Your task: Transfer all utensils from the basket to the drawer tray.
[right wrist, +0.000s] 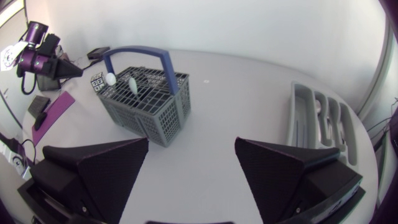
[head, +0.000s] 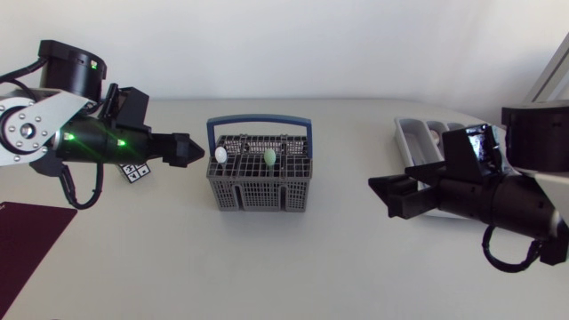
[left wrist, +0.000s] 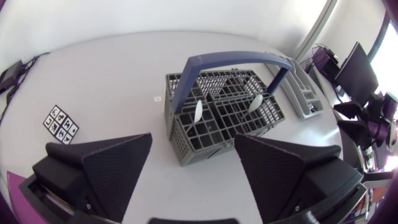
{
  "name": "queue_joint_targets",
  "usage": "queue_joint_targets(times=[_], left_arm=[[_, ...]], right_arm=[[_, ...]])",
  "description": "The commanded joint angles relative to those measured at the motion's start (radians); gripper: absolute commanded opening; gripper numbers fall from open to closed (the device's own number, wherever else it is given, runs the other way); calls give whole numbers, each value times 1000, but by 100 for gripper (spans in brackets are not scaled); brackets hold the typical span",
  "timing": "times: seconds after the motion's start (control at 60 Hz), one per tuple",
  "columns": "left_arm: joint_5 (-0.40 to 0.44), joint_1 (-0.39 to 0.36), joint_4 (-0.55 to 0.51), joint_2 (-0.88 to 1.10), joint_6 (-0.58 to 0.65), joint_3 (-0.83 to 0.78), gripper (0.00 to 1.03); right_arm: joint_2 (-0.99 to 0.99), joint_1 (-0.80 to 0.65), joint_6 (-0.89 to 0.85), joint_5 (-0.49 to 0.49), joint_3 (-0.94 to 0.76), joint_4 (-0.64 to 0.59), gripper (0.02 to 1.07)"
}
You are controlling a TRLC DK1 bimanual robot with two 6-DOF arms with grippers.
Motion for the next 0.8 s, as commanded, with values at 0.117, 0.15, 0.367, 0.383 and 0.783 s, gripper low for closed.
queue_joint_targets(times=[0.117,0.15,0.367,0.383,0.783], left_arm=[[28,-19,75,93,19,34,73],[38,-22,89,101,19,32,69],[81,-38,181,198,14,56,43],[80,-39,181,202,14,59,43],[60,-81,249,322,28,97,43]], right_arm=[[70,-2,-59,-96,48,-24,102],[88,-2,-60,-100,59,-24,102],[197,3,-76,-120,111,-33,102],[202,3,-77,-120,113,-32,102],[269,23,-91,-120,126,8,102]])
